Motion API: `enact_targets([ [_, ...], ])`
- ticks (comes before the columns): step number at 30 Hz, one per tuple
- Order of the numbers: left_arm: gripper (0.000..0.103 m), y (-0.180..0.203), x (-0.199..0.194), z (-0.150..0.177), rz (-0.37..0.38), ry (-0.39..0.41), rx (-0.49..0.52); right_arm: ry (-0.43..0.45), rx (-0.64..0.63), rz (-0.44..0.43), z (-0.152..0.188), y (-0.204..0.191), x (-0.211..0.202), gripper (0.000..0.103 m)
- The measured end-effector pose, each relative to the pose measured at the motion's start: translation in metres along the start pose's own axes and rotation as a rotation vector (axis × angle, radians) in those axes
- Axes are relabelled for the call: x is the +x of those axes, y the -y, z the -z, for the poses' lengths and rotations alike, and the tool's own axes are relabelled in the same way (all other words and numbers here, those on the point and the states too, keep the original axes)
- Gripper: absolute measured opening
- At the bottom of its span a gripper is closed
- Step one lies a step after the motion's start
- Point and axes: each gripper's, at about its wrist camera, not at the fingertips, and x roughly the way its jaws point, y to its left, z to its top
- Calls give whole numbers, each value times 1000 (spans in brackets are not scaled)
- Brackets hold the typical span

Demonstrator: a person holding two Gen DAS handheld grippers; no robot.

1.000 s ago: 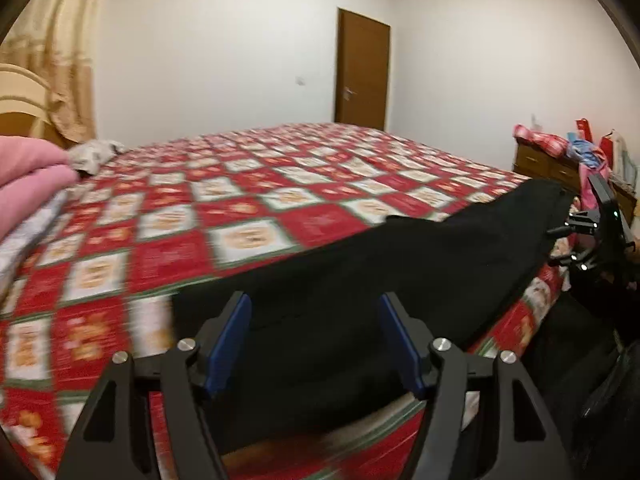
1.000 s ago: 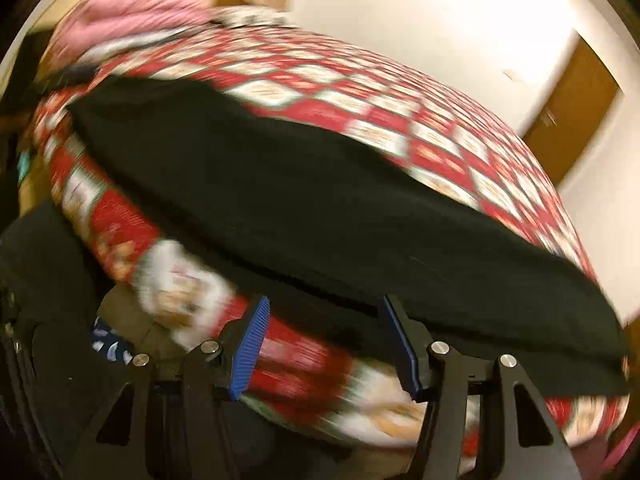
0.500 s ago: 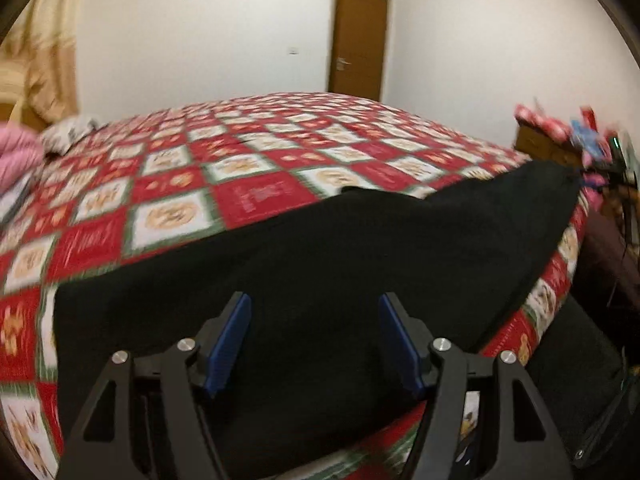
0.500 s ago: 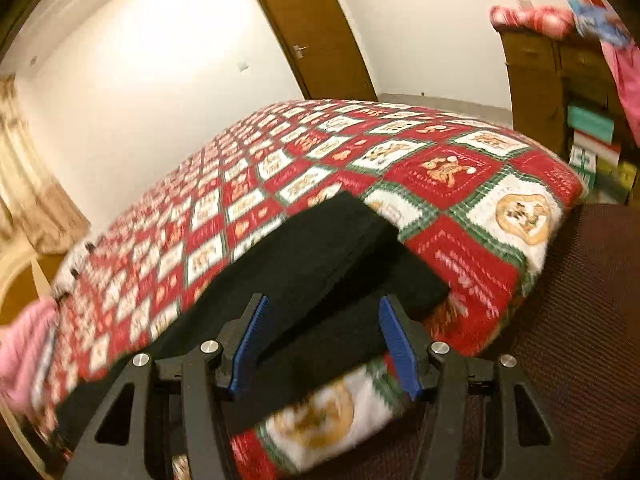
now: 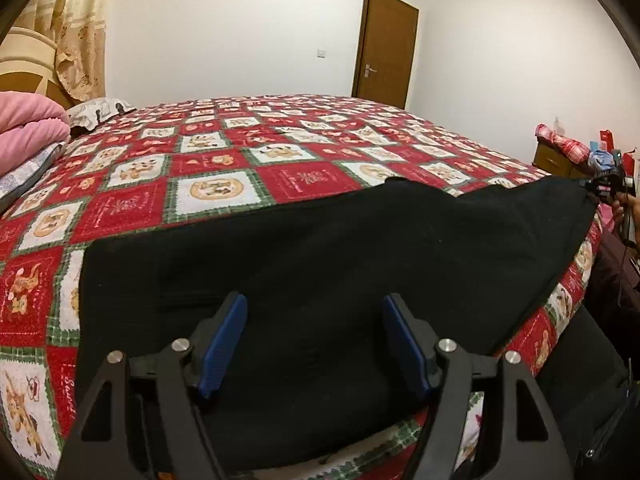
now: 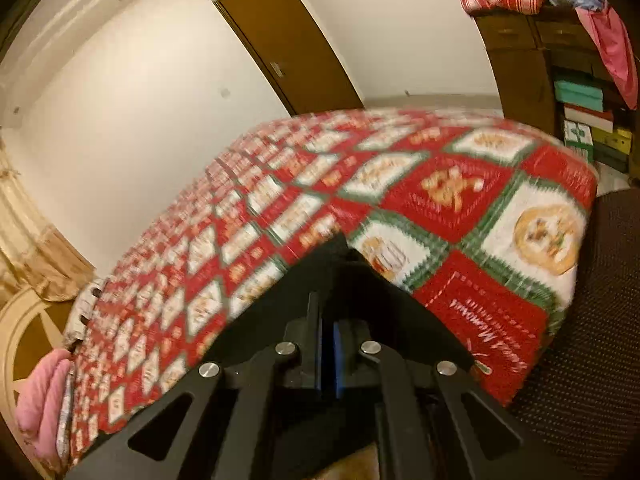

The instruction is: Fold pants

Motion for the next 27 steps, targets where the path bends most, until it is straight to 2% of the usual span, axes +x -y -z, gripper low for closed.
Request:
enact_targets([
  [4,73,-2,0,1,9,8,-4,60,1,-12,8,11,-33,4],
  [8,76,0,1,2,11,12,1,-6,41,38,17,41,-13,4],
  [10,76,1,1,1,10,7,2,-10,77,-3,18,51,-9,4],
  [12,76,0,0,0,13,-1,0,-6,79,-3,16,50,-13,7],
  [14,76,1,-2,0,10,-7,-2,14,49,44,15,45,-22,18],
  [15,76,3,-2,-1,1,-14,4,31,29,100,14,42,-28,25],
  [16,76,5,-1,-2,-6,-18,8,52,17,148,13,40,-34,48],
  [17,76,10,-2,-4,-11,-22,20,82,7,184,14,38,-43,66],
  [19,76,19,-5,-7,1,-14,42,138,-43,199,19,22,-61,68],
  [21,76,37,-10,-12,17,4,88,121,-139,171,26,-3,-62,68],
  [25,81,73,-5,-22,95,12,145,-23,-452,16,66,-92,-34,68],
  [27,81,92,4,-25,136,1,176,-90,-537,-60,89,-121,-20,68],
])
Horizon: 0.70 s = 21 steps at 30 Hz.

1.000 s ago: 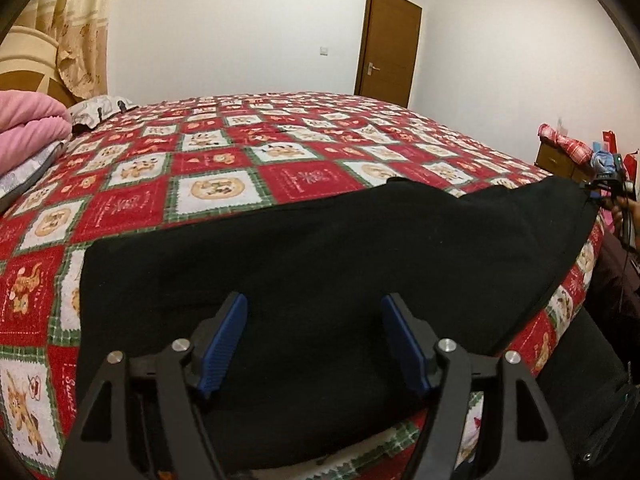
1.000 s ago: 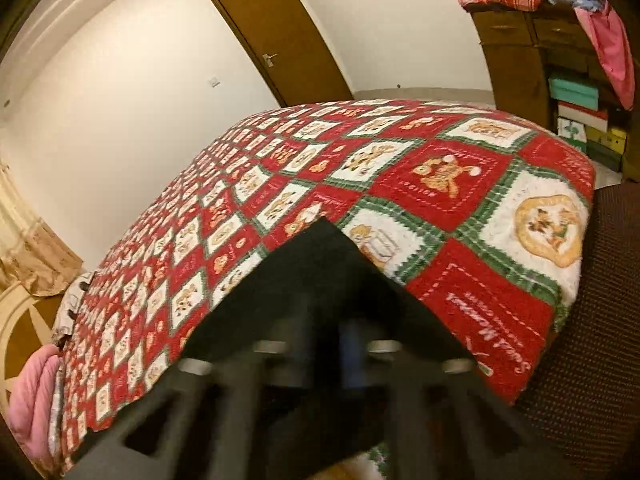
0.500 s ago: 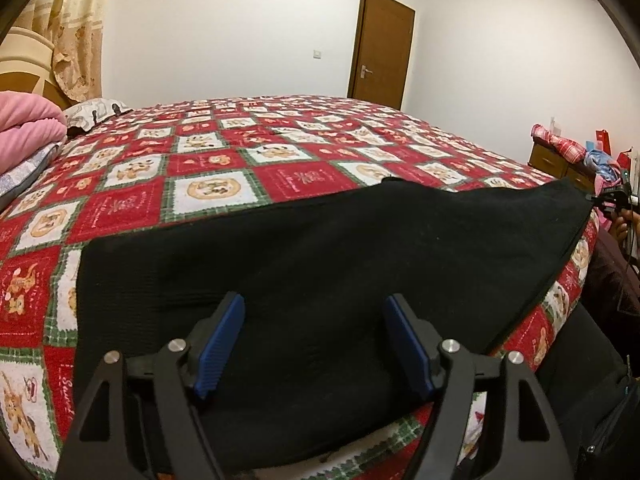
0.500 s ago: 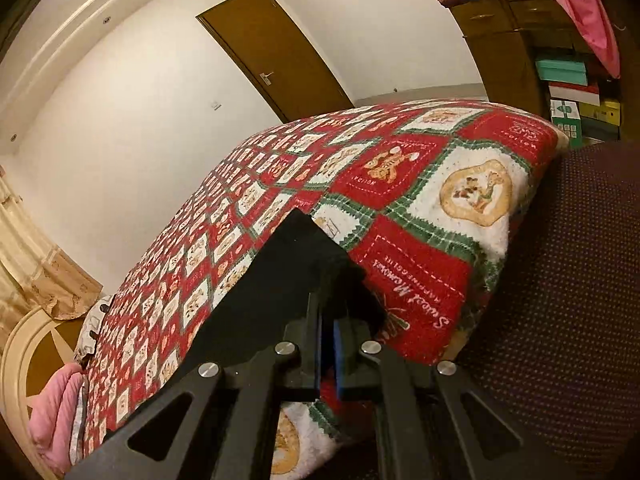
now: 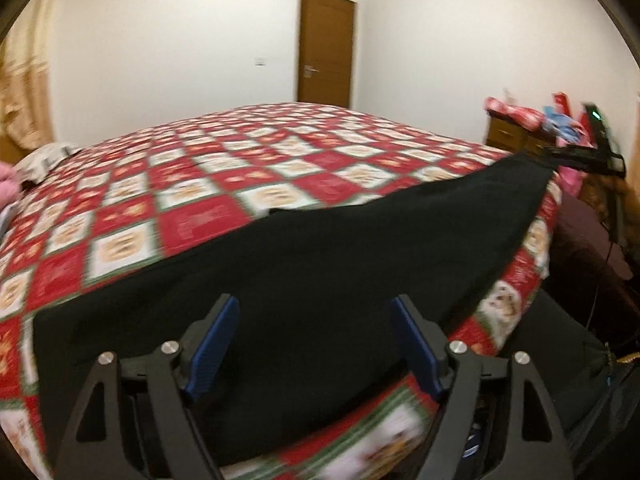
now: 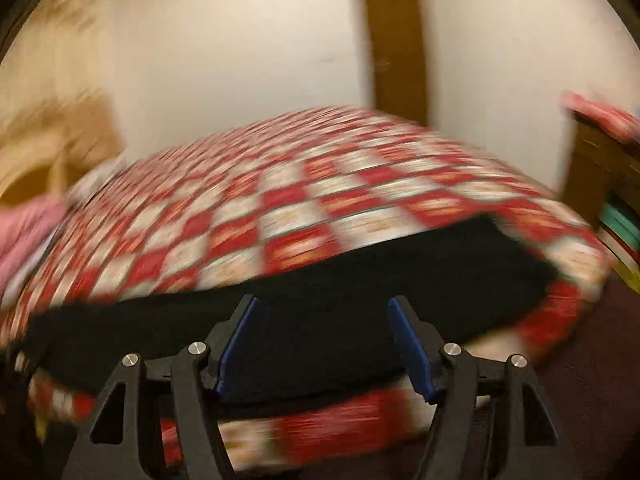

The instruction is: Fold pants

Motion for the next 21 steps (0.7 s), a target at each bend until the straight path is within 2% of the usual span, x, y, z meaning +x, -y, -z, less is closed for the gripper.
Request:
enact_targets([
  [3,81,20,15,-6,46,-16,31,-95,-97,-115,17,-52,30,68],
  [7,81,34,26,0,87,-65,40,-207,-180,-141,44,-78,57,67],
  [9,81,35,31,9,92,-101,36,-272,-190,-138,60,-79,66,61],
  [13,84,33,27,22,114,-94,4,-297,-255,-121,77,-78,59,60],
  [16,84,34,21,21,116,-87,0,-318,-260,-115,69,-84,55,60],
  [19,85,28,11,12,81,-35,-8,-278,-223,-200,45,-98,44,60],
  [21,92,19,4,6,24,7,-24,-263,-217,-269,27,-118,49,60],
])
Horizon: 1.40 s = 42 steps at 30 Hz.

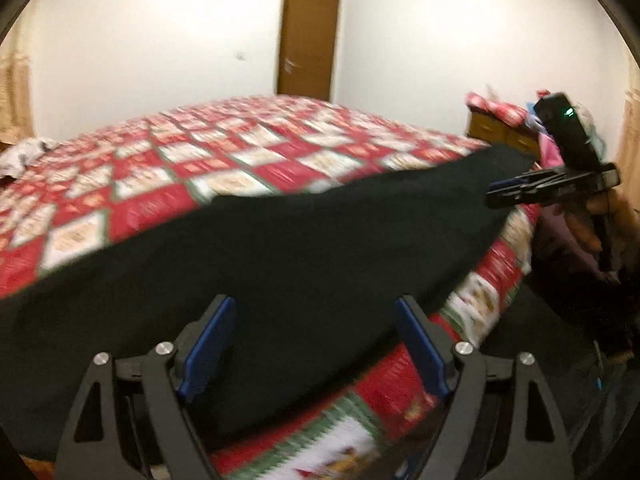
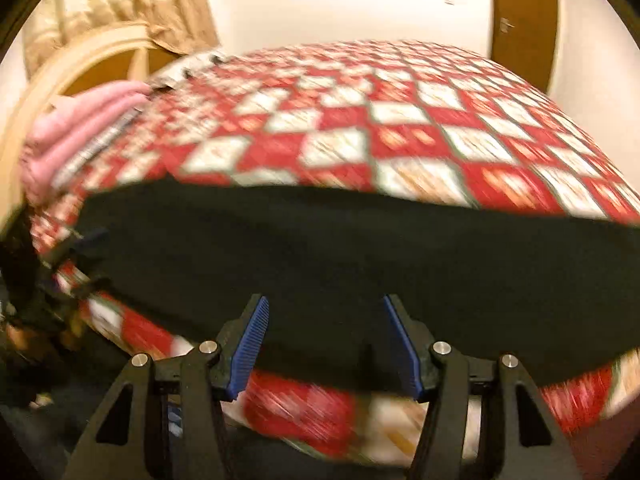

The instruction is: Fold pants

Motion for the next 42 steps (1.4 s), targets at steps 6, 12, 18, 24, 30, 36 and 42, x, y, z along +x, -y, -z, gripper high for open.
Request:
enact_targets([
  [6,95,-13,17,-1,-44,-20,-63,-76,66,-287,-84,-57,78,52],
  [12,95,3,25,18,-53,-56,20,-200,65,-346,-131,-118,157,52],
  [18,97,-3,21,18,-26,-48,-12,-272,14,-316,-133,-142,187,34],
  [24,101,-1,24,18,-26,-54,-11,-228,91,-424,-136,-134,180,4],
  [30,103,5,26,20,-45,-62,15,-162,90,-404,-138,-133,172,2],
  [36,103,3,25,20,-39,-59,12,-181,108,-368,-127,-114,186,2],
  [42,103,3,18,17,-28,-38,-14,-123,-10,-196,-91,-76,115,32],
])
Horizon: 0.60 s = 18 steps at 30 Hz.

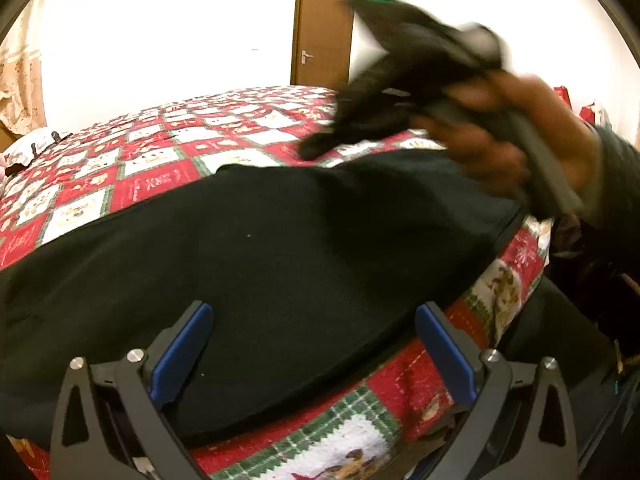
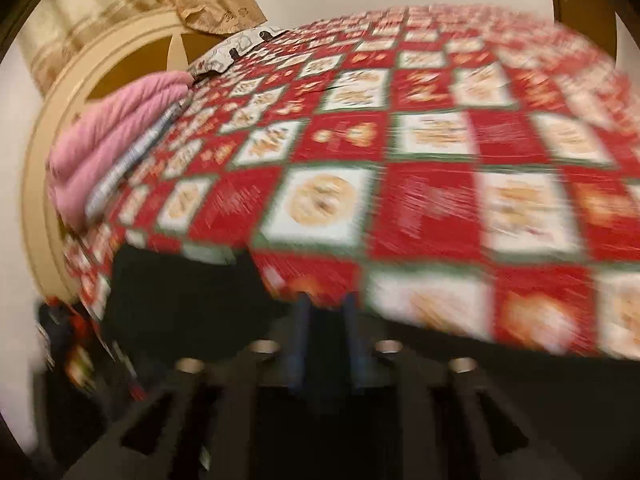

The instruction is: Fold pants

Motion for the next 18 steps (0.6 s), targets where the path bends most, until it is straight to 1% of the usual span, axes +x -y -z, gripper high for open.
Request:
enact_targets([
  [1,103,3,-1,1,2,5,1,4,-23,42,14,6,-14,34],
  [3,103,8,-1,2,13,8,13,5,-43,132,43,24,-38,34],
  [5,103,12,4,4,14,-13,29,-5,-28,200,68,42,-53,34],
  [6,103,14,5,5,5,-16,37,-14,-13,220,82,50,-59,34],
  [8,103,17,5,5,7,-22,53,-48,-2,234,107,65,-64,33],
  [10,103,20,7,6,19,-44,61,-30,-6,227,126,70,-70,33],
  [11,103,21,8,7,12,-50,70,-18,-6,225,132,70,-73,33],
  [14,103,27,5,8,-2,-53,83,-5,-26,242,136,66,-75,34],
  [15,103,28,4,7,-2,-57,81,1,-21,236,134,66,-77,34],
  [18,103,29,-4,2,15,-53,71,39,36,180,130,73,-91,34],
])
